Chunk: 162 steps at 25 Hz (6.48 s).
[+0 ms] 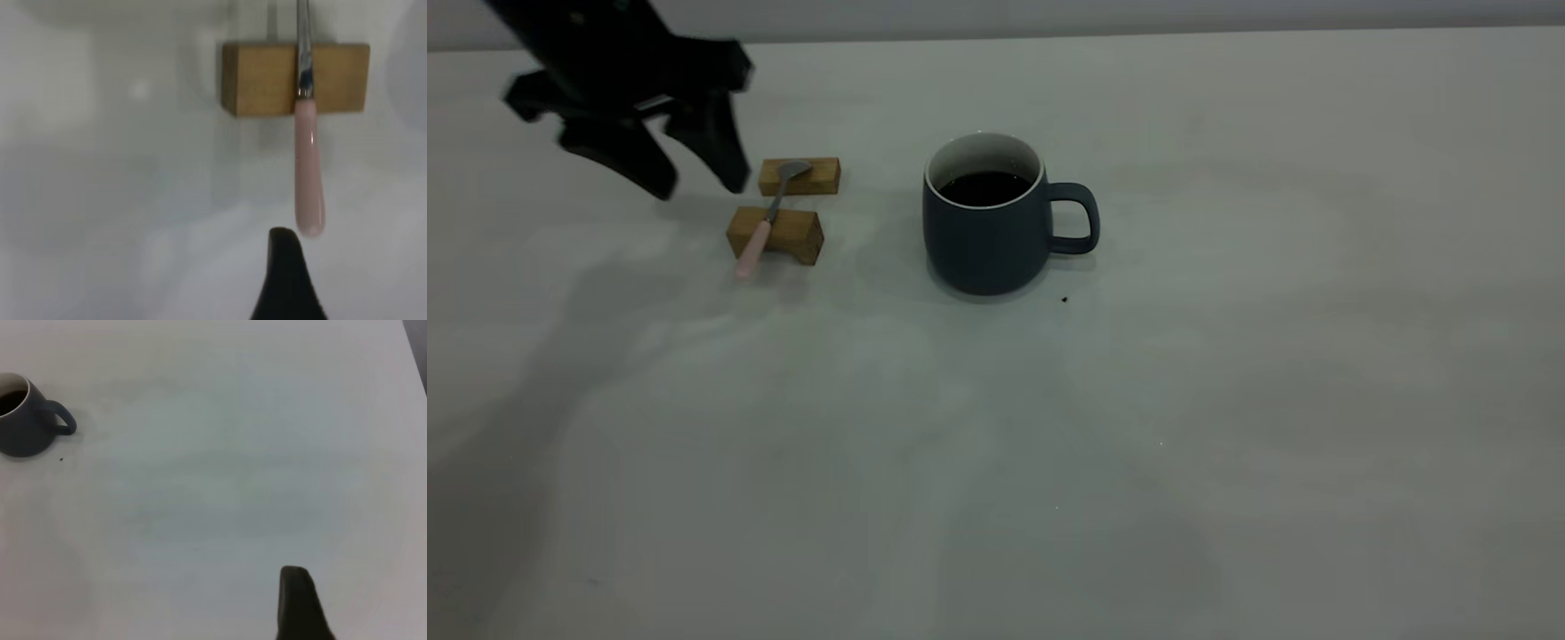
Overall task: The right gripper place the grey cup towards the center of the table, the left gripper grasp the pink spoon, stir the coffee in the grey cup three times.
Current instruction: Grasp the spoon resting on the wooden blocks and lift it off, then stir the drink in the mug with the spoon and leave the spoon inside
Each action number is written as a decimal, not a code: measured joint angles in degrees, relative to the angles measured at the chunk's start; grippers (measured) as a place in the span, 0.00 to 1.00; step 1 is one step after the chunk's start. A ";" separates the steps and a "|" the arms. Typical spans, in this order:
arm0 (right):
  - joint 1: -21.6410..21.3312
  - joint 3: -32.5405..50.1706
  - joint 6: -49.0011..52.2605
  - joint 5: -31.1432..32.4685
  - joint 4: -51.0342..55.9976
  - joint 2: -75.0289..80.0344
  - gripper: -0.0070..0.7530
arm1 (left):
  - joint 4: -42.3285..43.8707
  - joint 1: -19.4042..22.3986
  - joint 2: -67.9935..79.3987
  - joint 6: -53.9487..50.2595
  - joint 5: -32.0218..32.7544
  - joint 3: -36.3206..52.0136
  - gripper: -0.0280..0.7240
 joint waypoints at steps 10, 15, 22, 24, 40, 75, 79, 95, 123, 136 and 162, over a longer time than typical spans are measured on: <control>0.00 0.00 0.00 0.00 0.00 0.00 0.66 | 13.66 -3.79 8.35 -14.99 2.16 -6.60 0.82; 0.00 0.00 0.00 0.00 0.00 0.00 0.66 | 12.92 -4.51 10.53 -15.46 0.61 -6.83 0.82; 0.00 0.00 0.00 0.00 0.00 0.00 0.66 | 11.62 -4.51 13.61 -15.51 -1.06 -7.25 0.82; 0.00 0.00 0.00 0.00 0.00 0.00 0.66 | 11.52 -4.51 13.80 -15.51 -1.48 -7.25 0.80; 0.00 0.00 0.00 0.00 0.00 0.00 0.66 | 7.10 -4.51 10.83 -20.08 3.57 -9.58 0.21; 0.00 0.00 0.00 0.00 -0.01 0.00 0.66 | -60.72 -5.05 6.24 -81.55 21.26 -14.55 0.21; 0.00 0.00 0.00 0.00 -0.01 0.00 0.66 | -62.87 -5.05 9.05 -81.66 20.61 -14.55 0.21; 0.00 0.00 0.00 0.00 -0.01 0.00 0.66 | -76.08 -7.22 19.30 -65.19 18.78 -15.07 0.21; 0.00 0.00 0.00 0.00 -0.41 0.00 0.66 | -73.62 -7.26 22.64 -60.72 19.93 -19.58 0.21; 0.00 0.00 0.00 0.00 -0.42 0.00 0.66 | -64.68 -3.53 22.64 -70.17 21.63 -19.58 0.21; 0.00 0.00 0.00 0.00 -0.42 0.00 0.66 | -66.83 -6.45 22.64 -62.50 24.62 -19.68 0.21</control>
